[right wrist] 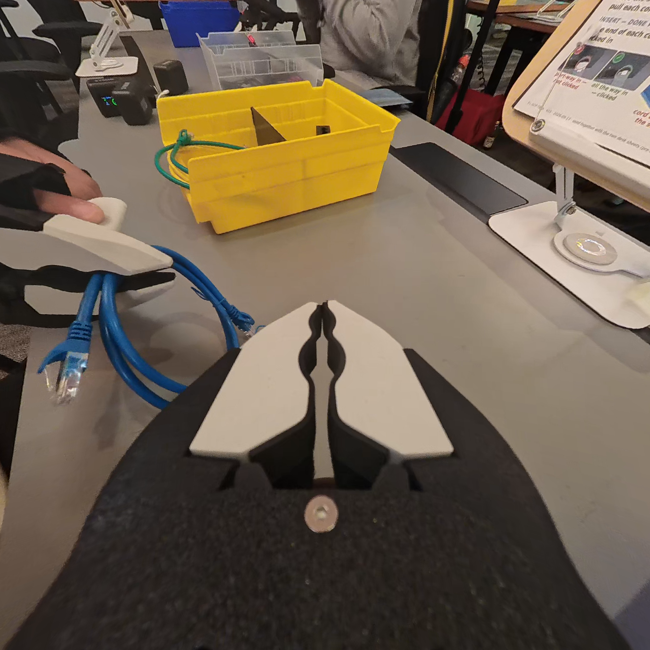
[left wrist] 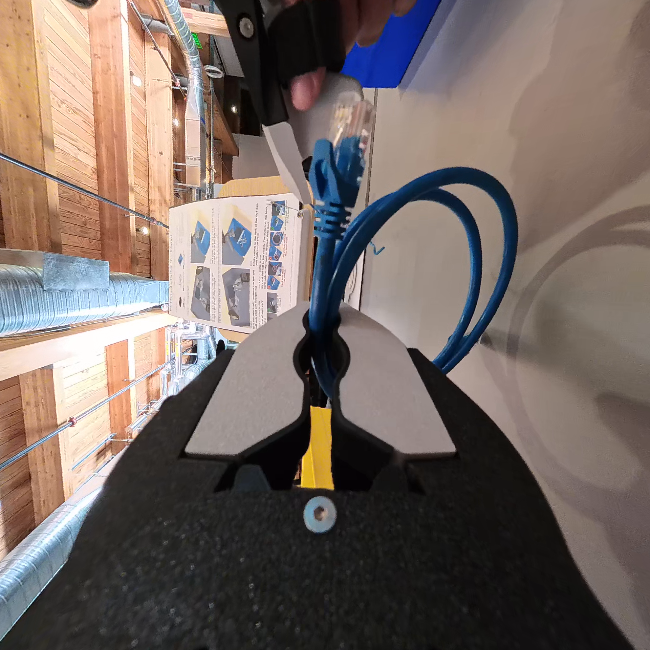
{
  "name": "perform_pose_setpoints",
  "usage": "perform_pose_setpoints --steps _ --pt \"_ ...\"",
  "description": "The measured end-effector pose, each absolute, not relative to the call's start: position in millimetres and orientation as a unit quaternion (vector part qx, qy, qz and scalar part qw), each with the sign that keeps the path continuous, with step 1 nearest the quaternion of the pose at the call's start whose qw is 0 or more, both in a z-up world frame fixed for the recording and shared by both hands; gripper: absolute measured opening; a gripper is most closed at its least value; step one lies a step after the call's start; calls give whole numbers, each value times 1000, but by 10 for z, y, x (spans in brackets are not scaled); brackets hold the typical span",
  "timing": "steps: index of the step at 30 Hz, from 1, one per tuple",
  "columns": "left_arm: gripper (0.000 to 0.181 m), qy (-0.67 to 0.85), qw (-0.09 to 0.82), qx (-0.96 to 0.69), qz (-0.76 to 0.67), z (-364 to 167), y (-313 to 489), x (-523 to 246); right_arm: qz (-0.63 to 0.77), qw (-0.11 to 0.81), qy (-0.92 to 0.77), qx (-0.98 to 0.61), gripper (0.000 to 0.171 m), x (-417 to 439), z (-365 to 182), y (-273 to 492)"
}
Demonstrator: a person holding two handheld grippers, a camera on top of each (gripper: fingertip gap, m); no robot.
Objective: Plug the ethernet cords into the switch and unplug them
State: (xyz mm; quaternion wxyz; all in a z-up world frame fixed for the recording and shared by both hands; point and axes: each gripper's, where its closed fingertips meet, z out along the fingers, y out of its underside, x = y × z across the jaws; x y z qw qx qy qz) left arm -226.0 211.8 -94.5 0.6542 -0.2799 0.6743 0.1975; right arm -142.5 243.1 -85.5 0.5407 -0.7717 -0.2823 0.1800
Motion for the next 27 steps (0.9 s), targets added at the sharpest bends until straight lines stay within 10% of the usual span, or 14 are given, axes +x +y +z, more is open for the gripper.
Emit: perform_pose_setpoints --steps 27 --pt "6 674 652 -291 189 -952 2112 -2264 50 570 -200 -795 0 -966 -869 3507"
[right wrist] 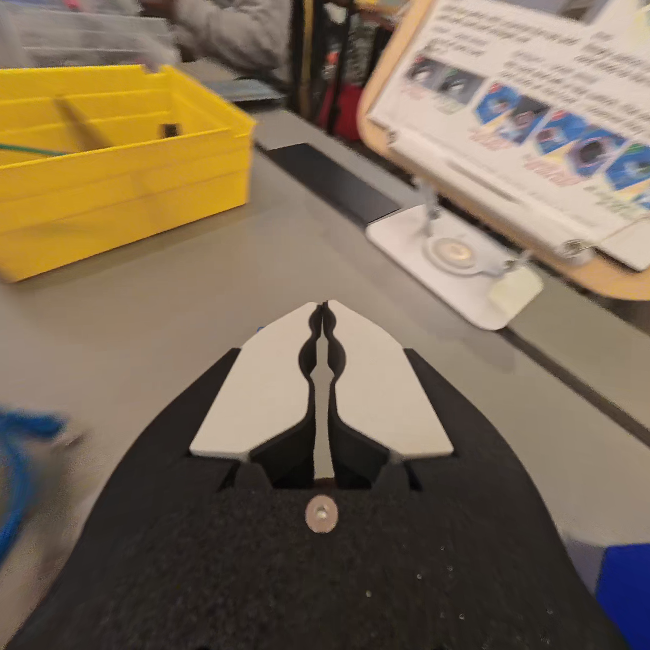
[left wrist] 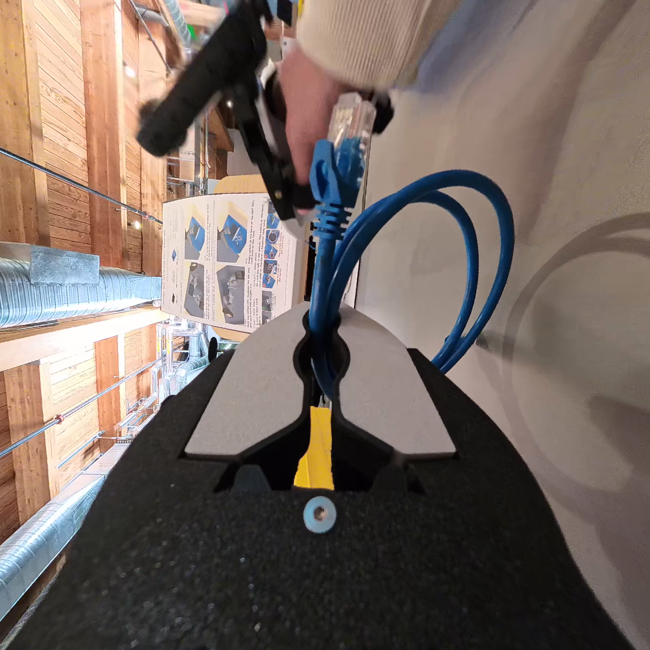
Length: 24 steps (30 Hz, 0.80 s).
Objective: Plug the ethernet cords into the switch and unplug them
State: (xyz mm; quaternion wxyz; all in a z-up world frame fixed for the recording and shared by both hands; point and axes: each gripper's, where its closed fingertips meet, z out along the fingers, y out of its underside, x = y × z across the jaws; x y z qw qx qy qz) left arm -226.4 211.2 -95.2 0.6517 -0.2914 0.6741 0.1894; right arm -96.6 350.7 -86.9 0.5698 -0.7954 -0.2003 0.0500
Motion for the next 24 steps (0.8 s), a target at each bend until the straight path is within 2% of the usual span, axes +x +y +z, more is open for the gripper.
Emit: perform_pose_setpoints --steps 3,8,11,16,21,22,24 --pt "6 675 652 -288 190 -951 2105 -2246 19 576 -163 -801 0 -625 -995 4224" --pt "6 672 651 -295 193 -951 2153 -2285 38 525 -137 -839 0 -356 -1470 5029" --pt "6 668 649 -310 190 -962 2231 -2362 -3 499 -153 -853 0 -233 -1667 5179" --pt "6 656 645 -337 198 -941 2392 -2504 -79 403 -176 -894 1 25 -2019 5190" --pt "6 652 645 -346 197 -942 2438 -2523 -67 394 -147 -905 2 61 -2032 5291" --pt "5 652 645 -347 197 -938 2443 -2522 -62 392 -137 -908 4 66 -2033 5291" --pt "6 650 645 -351 196 -932 2454 -2524 -52 389 -117 -912 18 74 -1997 5248"
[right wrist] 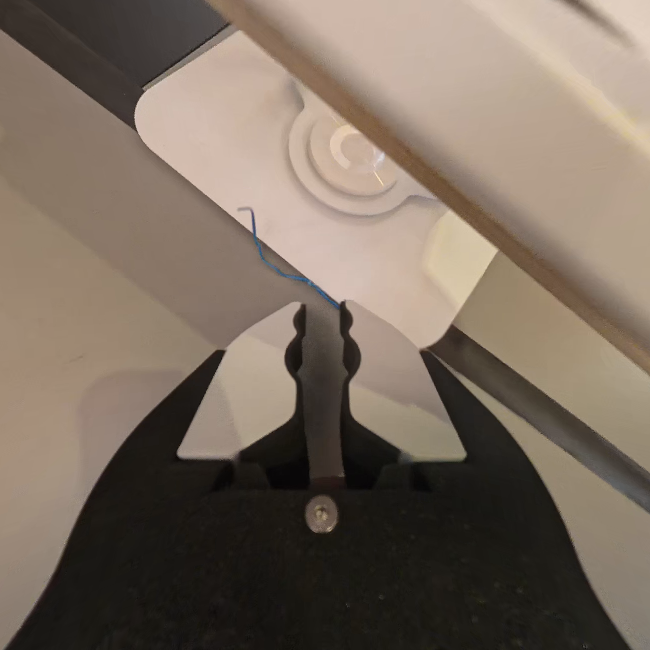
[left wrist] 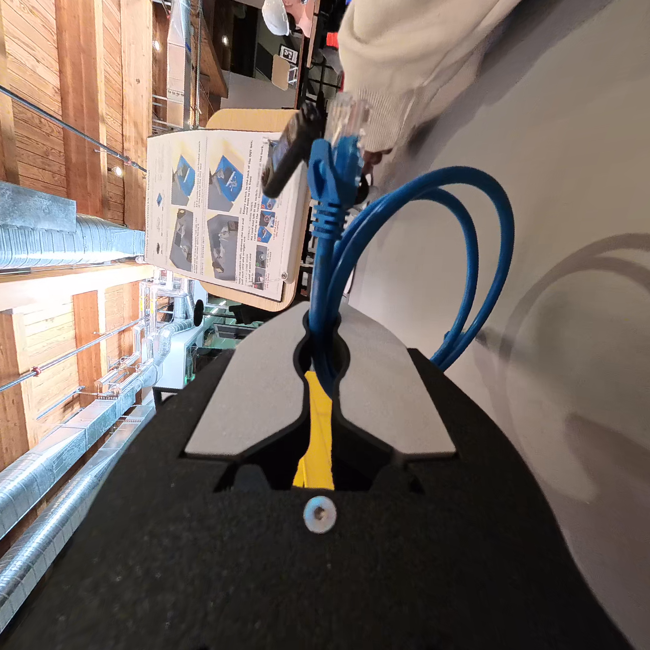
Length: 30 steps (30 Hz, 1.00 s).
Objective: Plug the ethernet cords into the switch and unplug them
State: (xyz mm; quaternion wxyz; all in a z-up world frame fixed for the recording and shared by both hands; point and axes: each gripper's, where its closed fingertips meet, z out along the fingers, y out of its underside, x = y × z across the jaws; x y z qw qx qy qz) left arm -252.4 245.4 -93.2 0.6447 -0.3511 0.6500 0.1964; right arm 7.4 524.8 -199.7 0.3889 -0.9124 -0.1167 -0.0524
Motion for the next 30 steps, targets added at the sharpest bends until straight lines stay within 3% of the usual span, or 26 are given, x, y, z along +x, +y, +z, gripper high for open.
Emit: perform_pose_setpoints --steps 8,13,19,25,30 --pt "6 647 642 -358 203 -928 2462 -2537 -38 464 -103 -879 26 -199 -1281 4195" --pt "6 646 642 -358 207 -906 2461 -2507 14 444 -98 -891 30 -529 -1428 3233" --pt "6 634 645 -378 199 -842 2506 -2503 128 514 -91 -843 28 -1123 -1459 2007" --pt "6 600 651 -446 135 -771 2565 -2467 168 541 -108 -817 31 -1314 -1338 1703" --pt "5 564 633 -530 -13 -751 2454 -2370 211 573 -172 -773 36 -1687 -1206 1632"
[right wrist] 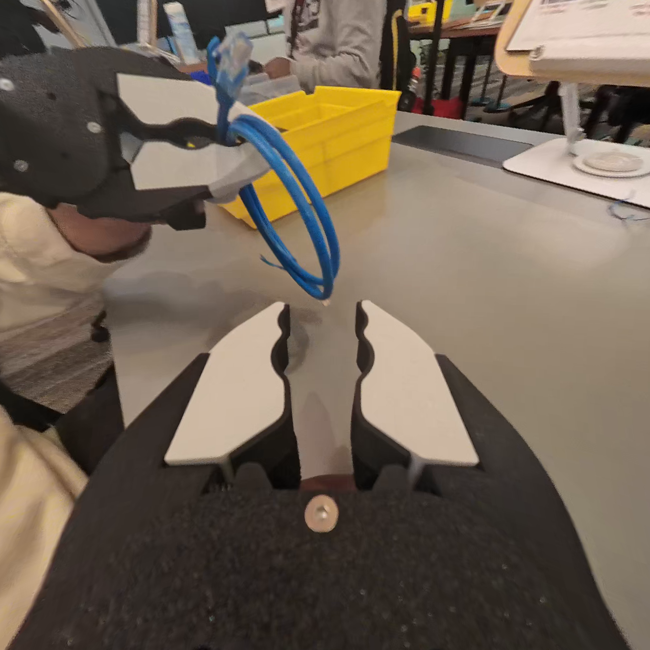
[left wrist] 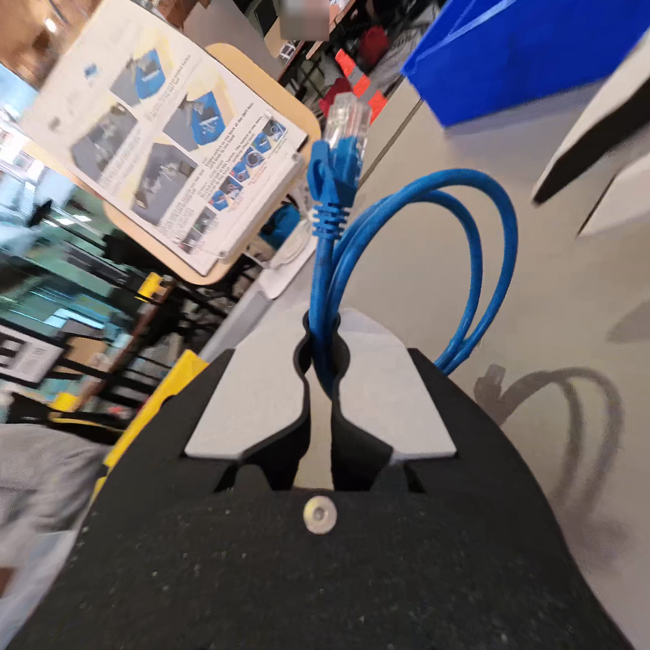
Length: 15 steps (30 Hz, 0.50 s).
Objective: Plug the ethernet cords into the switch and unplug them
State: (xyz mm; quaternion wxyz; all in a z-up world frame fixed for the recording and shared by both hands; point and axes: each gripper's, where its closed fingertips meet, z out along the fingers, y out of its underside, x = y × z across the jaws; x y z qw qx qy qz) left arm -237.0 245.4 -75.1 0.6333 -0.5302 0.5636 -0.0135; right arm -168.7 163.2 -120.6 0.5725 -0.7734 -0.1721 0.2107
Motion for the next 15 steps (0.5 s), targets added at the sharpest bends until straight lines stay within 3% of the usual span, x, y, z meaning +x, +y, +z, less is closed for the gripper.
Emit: perform_pose_setpoints --steps 6,8,12,15 --pt "6 465 575 -634 -228 -692 2311 -2298 271 582 -171 -748 39 -1864 -1103 1641" --pt "6 433 541 -661 -288 -754 2299 -2286 299 580 -166 -740 34 -1903 -1042 1628" --pt "5 414 493 -681 -348 -873 2264 -2244 340 572 -150 -731 7 -1911 -995 1615" --pt "9 445 472 -685 -331 -981 2238 -2217 394 529 -105 -744 6 -1842 -1033 1620"
